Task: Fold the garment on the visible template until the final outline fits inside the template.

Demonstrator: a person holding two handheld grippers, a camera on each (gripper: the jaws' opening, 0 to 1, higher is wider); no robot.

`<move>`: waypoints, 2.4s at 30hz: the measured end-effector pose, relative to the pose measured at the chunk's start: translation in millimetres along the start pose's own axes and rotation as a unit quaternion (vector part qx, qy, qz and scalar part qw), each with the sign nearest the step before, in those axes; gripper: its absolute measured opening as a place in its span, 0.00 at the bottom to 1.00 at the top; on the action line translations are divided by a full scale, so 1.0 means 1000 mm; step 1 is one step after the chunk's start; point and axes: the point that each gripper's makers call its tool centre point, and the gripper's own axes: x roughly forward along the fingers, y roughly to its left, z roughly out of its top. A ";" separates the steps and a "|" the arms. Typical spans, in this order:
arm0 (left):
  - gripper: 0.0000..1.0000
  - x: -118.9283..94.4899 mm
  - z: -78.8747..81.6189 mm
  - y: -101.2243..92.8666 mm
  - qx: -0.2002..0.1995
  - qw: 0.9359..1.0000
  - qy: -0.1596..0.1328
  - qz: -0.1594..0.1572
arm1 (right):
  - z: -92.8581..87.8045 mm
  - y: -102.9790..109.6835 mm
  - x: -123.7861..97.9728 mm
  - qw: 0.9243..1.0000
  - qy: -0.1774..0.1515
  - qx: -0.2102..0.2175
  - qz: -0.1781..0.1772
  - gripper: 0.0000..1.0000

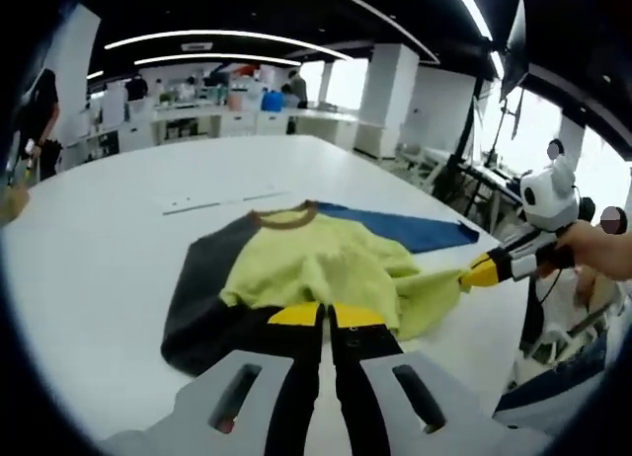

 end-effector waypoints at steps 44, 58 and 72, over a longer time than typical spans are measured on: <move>0.00 -0.106 -0.083 -0.011 -0.088 0.992 0.072 0.050 | -0.070 -0.041 -0.066 0.996 0.084 0.014 -0.023 0.00; 0.00 -0.115 -0.142 -0.016 -0.092 0.982 0.140 0.084 | -0.117 -0.060 -0.057 0.989 0.138 0.032 -0.047 0.00; 0.00 -0.111 -0.175 -0.022 -0.058 0.973 0.198 0.102 | -0.139 -0.066 -0.054 0.984 0.170 0.019 -0.058 0.00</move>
